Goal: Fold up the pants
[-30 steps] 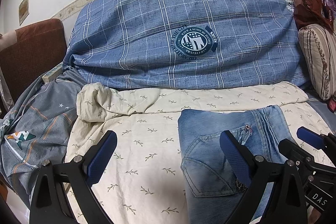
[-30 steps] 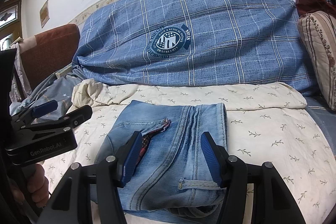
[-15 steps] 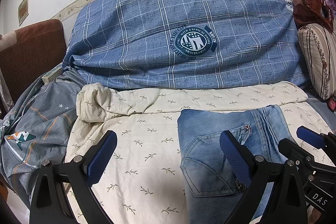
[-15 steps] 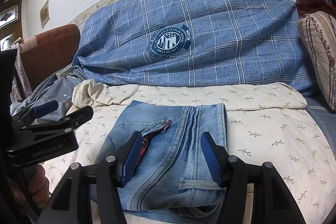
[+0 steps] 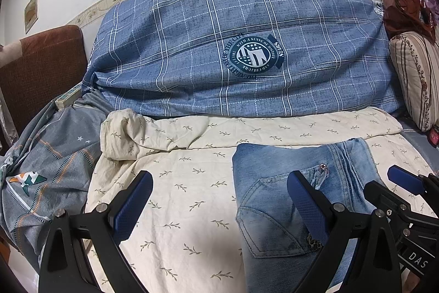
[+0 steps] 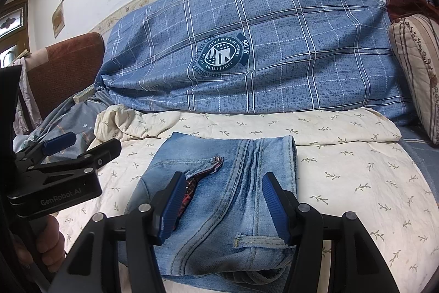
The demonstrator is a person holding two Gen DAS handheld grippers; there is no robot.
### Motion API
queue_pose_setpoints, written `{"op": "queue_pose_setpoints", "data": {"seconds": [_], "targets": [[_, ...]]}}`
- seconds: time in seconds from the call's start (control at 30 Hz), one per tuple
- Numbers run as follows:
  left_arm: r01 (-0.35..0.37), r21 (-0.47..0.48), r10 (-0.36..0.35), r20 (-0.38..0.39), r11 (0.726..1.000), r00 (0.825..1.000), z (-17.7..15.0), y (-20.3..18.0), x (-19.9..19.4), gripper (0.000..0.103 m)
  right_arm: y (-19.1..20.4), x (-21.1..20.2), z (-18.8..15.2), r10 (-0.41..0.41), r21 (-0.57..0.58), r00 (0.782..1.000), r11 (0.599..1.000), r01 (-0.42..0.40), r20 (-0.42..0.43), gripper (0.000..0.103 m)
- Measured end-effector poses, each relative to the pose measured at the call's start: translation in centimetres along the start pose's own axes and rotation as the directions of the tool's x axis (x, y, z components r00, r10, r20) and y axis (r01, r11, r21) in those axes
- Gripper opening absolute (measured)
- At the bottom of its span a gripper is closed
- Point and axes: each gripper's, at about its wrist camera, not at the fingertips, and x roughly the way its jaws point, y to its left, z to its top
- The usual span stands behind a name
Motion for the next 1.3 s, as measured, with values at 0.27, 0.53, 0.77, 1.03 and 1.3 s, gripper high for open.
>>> {"op": "queue_pose_setpoints", "data": {"seconds": [0.27, 0.53, 0.77, 1.03, 1.3], "targets": [[0.001, 0.003, -0.001, 0.001, 1.000, 1.000, -0.1, 0.2, 0.0, 0.098, 0.3, 0.2, 0.0, 0.004, -0.001, 1.000, 1.000, -0.004, -0.001, 0.062], [-0.005, -0.001, 0.005, -0.001, 1.000, 1.000, -0.2, 0.9, 0.1, 0.098, 0.8, 0.4, 0.0, 0.009, 0.005, 1.000, 1.000, -0.009, -0.003, 0.062], [-0.012, -0.011, 0.012, -0.003, 1.000, 1.000, -0.2, 1.7, 0.1, 0.098, 1.5, 0.9, -0.1, 0.014, -0.002, 1.000, 1.000, -0.014, -0.009, 0.062], [-0.008, -0.013, 0.008, -0.005, 1.000, 1.000, -0.2, 2.1, 0.1, 0.098, 1.4, 1.1, -0.1, 0.015, 0.001, 1.000, 1.000, -0.015, -0.012, 0.061], [-0.004, -0.008, 0.004, -0.007, 1.000, 1.000, -0.3, 1.7, 0.2, 0.098, 1.0, 0.8, -0.2, 0.007, 0.001, 1.000, 1.000, -0.007, -0.007, 0.062]]}}
